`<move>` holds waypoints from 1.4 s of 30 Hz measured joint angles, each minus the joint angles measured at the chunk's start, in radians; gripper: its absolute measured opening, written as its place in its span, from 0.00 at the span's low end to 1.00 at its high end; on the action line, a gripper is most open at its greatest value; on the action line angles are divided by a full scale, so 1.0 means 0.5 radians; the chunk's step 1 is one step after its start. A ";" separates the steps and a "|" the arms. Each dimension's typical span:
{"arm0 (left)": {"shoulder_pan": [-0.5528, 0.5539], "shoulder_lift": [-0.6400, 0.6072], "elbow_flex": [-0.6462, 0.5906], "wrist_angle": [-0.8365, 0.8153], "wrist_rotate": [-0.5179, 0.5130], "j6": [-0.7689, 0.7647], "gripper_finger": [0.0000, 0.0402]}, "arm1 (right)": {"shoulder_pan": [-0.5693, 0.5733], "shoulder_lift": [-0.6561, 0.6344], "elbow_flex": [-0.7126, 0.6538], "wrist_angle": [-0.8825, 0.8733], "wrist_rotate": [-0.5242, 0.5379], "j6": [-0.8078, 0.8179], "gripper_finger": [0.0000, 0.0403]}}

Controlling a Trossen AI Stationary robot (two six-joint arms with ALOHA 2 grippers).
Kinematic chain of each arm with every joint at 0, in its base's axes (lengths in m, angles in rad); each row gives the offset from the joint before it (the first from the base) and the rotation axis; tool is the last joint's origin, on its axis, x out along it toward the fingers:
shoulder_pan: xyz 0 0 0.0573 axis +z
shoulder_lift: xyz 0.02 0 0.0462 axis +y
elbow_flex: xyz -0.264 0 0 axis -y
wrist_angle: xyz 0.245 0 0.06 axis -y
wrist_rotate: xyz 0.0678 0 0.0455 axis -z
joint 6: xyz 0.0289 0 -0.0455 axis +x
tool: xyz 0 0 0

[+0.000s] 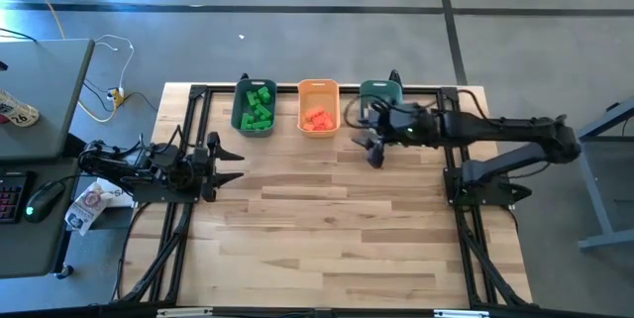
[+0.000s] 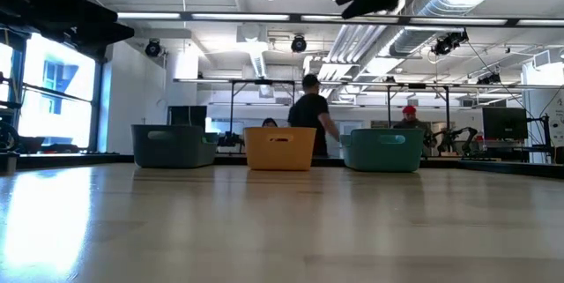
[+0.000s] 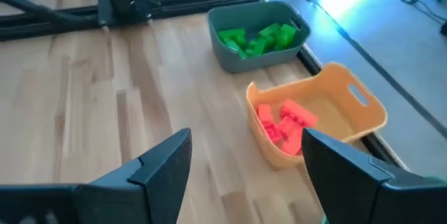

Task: Sort & place blocks by color
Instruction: Return to Home Position

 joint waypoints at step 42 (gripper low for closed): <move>0.000 0.000 0.000 0.001 0.005 -0.001 0.51 | 0.008 -1.897 -1.964 1.061 -0.054 0.268 0.64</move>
